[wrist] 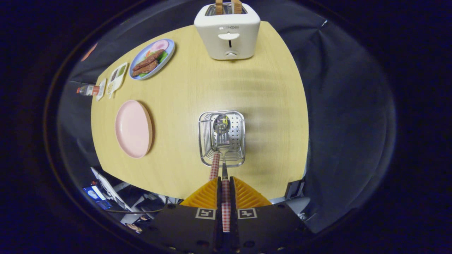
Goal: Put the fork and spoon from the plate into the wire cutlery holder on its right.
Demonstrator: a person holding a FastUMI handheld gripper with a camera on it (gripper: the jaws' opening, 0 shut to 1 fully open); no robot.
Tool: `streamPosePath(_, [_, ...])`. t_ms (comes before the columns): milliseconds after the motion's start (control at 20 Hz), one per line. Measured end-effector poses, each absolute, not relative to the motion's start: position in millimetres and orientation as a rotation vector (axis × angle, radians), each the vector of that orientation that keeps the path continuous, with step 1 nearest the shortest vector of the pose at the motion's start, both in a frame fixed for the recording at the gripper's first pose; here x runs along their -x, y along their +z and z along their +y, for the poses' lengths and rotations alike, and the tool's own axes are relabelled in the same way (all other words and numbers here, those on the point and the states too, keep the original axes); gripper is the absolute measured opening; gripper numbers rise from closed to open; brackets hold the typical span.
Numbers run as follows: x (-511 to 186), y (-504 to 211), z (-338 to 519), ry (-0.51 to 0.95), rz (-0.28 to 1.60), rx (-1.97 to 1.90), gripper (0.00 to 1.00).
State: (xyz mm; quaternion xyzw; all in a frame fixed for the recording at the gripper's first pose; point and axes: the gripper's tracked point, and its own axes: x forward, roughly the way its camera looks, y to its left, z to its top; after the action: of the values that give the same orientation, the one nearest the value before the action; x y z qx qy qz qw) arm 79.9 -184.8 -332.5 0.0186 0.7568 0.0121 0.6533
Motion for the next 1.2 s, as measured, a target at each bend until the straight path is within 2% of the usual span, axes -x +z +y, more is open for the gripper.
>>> streamPosePath(200, [-83.8, -339.6, -182.3, 0.016, 1.788, -0.037, 0.08])
streamPosePath(550, [-99.7, -348.7, -186.9, -0.049, 1.803, -0.04, 0.1])
streamPosePath(750, [-111.2, -340.2, -184.7, -0.038, 1.718, -0.024, 0.1])
streamPosePath(1200, [-137.3, -285.0, -131.9, -0.01, 1.329, -0.023, 0.58])
